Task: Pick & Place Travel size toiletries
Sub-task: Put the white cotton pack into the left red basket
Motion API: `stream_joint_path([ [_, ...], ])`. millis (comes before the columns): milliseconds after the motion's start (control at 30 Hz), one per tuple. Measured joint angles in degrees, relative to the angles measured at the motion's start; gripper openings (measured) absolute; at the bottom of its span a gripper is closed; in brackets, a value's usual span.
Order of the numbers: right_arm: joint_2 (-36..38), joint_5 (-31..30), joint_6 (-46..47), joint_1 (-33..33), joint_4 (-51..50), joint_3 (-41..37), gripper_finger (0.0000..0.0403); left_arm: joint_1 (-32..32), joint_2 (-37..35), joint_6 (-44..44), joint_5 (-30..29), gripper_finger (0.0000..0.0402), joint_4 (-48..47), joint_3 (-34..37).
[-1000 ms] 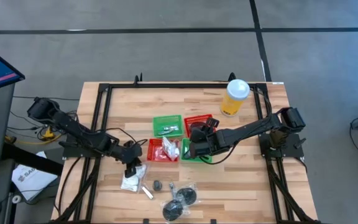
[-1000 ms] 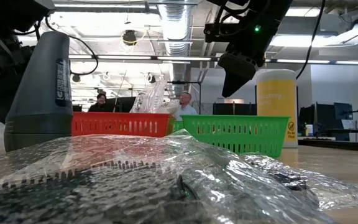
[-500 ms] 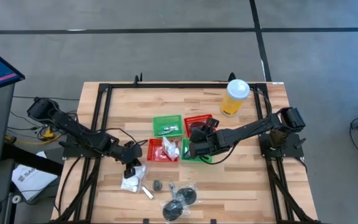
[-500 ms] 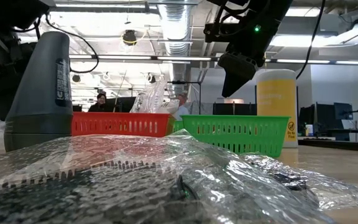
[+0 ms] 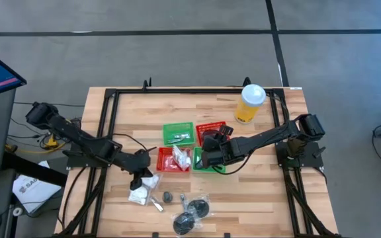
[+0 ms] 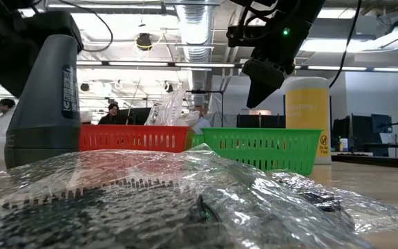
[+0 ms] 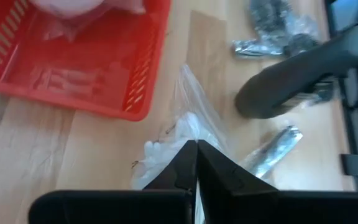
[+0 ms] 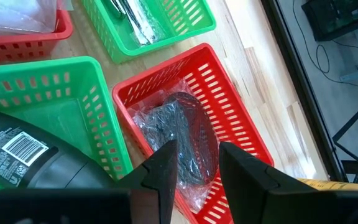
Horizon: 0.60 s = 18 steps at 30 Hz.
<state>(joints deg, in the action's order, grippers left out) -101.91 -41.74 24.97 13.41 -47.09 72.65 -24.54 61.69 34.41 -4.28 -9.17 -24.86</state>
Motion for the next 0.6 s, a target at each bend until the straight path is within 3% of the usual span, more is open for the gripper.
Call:
stream_joint_path([
  [133, 0.00, 0.00, 0.00, 0.00, 0.00, 0.01, 0.0108, -1.70, -3.37, -1.47, -2.41, 0.0000, 0.13, 0.00],
  [400, 0.00, -0.01, 0.00, 0.00, 0.02, 0.00, 0.0108, -3.29, -11.03, -7.51, -15.93, 0.0000, 1.39, 0.00],
  [600, 0.00, 0.00, 0.00, 0.00, 0.02, 0.00, 0.0108, -3.24, -11.71, -16.66, -21.22, 0.0000, 7.77, 0.00],
])
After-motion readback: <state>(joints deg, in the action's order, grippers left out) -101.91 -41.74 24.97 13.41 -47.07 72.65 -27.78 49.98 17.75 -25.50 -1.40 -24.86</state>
